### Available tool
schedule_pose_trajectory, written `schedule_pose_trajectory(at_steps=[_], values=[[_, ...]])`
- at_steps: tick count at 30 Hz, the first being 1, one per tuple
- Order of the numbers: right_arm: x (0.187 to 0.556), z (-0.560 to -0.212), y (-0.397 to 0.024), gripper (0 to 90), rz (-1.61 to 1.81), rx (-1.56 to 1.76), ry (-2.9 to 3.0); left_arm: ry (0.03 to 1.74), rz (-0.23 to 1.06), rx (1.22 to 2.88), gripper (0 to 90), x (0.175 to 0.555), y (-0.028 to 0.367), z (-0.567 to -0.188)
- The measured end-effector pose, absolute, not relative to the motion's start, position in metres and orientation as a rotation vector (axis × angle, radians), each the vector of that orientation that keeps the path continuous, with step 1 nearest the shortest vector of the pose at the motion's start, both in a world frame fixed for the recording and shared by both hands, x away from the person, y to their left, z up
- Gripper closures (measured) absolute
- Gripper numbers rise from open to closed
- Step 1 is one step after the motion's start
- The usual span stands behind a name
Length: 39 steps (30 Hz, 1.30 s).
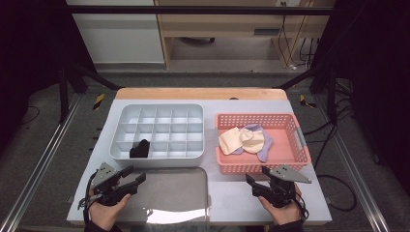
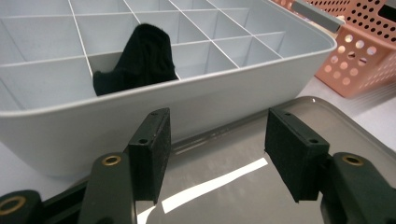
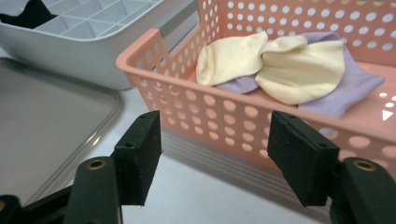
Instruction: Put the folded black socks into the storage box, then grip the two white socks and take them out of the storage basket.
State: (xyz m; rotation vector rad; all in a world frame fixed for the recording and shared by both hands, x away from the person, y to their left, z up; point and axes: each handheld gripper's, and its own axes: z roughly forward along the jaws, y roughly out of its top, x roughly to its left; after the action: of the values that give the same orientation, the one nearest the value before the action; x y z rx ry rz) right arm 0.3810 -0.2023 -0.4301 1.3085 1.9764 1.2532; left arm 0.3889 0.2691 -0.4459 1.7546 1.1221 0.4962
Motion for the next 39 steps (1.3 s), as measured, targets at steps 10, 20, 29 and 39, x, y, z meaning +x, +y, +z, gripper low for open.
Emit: schedule_pose_trajectory(at_steps=[10, 20, 29, 39], values=[[0.401, -0.409, -0.192, 29.4, 1.275, 1.286, 1.927, 1.145, 0.494, 1.757, 39.7, 0.384, 0.270, -0.457], [0.426, -0.395, -0.190, 29.2, 1.270, 1.301, 1.894, 1.150, 0.484, 1.757, 39.2, 0.384, 0.271, -0.461], [0.449, -0.389, -0.187, 29.5, 1.235, 1.298, 1.884, 1.159, 0.481, 1.757, 39.0, 0.385, 0.273, -0.463], [0.478, -0.378, -0.177, 34.0, 1.219, 1.284, 1.874, 1.163, 0.483, 1.758, 39.1, 0.386, 0.273, -0.464]])
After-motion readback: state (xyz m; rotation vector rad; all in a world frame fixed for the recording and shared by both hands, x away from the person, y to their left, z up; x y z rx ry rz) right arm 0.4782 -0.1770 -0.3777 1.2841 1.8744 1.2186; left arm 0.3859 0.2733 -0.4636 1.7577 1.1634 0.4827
